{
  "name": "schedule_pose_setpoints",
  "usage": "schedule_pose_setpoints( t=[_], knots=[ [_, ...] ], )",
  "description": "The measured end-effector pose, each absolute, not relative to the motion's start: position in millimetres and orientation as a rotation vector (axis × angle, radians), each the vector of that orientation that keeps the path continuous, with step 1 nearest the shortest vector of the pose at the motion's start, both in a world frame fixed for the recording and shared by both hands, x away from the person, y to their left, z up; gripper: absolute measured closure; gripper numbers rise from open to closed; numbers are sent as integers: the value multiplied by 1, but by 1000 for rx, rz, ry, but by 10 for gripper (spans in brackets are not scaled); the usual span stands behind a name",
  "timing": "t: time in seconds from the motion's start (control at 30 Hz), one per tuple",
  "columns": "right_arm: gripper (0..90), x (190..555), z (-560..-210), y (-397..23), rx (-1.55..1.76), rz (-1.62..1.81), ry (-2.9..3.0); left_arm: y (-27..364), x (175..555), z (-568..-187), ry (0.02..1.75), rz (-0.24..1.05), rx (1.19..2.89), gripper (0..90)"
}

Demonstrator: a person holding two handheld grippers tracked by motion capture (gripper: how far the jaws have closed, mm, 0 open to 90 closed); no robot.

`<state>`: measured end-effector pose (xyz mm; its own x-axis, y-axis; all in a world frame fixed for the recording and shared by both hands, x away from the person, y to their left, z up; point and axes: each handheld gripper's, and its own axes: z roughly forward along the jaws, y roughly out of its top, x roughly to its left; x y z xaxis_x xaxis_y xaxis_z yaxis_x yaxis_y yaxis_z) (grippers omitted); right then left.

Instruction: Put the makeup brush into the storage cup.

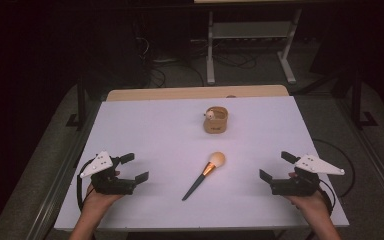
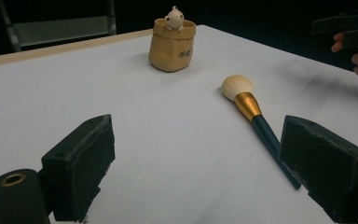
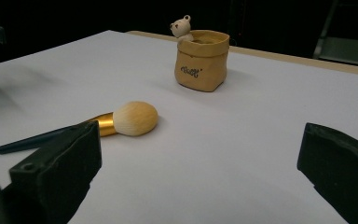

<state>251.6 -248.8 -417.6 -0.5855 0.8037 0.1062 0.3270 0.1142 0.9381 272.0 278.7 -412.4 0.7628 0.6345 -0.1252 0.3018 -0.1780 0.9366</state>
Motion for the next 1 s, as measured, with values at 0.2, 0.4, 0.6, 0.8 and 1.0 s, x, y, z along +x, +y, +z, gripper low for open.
schedule_pose_setpoints(
  t=[0.2, 0.4, 0.6, 0.8, 1.0],
  knots=[
    [0, 251, -418, -249, 1091, 1483, 1962, 278, 273, -411, 739, 342, 1767, 102],
    [0, 252, -419, -251, 1103, 1493, 1955, 275, 278, -411, 745, 333, 1772, 102],
    [0, 252, -417, -254, 1099, 1488, 1948, 268, 282, -410, 739, 332, 1781, 102],
    [0, 254, -416, -253, 1115, 1495, 1932, 269, 284, -411, 739, 322, 1785, 102],
    [0, 252, -414, -251, 1103, 1483, 1931, 266, 284, -410, 734, 336, 1792, 102]
  ],
)
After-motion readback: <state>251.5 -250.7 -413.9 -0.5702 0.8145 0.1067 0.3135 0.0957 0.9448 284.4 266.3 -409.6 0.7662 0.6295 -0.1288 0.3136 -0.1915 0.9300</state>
